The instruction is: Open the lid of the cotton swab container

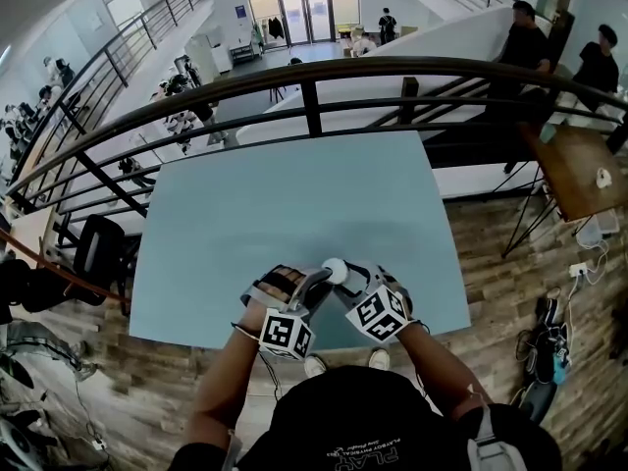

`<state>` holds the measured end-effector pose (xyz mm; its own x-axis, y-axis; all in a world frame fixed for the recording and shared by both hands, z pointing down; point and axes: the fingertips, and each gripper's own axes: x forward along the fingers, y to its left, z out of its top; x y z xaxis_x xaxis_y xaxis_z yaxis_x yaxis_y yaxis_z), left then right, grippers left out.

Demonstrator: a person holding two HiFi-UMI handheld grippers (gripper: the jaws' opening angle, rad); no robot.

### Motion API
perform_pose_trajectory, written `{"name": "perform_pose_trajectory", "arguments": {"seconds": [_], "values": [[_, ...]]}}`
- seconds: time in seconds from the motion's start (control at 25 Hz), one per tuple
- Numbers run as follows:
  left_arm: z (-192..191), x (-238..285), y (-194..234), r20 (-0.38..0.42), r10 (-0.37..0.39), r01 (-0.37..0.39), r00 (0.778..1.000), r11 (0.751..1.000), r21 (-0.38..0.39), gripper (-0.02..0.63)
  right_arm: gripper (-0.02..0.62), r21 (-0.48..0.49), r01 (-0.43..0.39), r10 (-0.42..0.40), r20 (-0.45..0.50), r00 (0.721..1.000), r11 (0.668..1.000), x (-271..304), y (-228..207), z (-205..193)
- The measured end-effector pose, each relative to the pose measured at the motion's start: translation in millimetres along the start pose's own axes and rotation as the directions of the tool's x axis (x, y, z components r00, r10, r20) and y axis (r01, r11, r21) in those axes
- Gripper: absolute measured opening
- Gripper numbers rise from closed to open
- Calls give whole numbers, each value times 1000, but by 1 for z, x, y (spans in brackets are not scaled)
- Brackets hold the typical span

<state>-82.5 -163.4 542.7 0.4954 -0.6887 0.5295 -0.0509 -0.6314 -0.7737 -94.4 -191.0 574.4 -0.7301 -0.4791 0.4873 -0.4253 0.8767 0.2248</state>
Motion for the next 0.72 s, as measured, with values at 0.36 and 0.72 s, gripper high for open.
{"name": "perform_pose_trajectory", "arguments": {"seconds": [0.36, 0.72], "values": [[-1, 1, -2, 2, -20, 20, 1000, 999, -34, 120, 224, 14, -12, 12, 4, 1000, 1000, 0, 1, -3], [-4, 0, 0, -4, -36, 36, 999, 998, -42, 110, 224, -15, -10, 10, 0, 1000, 1000, 2, 0, 0]]}}
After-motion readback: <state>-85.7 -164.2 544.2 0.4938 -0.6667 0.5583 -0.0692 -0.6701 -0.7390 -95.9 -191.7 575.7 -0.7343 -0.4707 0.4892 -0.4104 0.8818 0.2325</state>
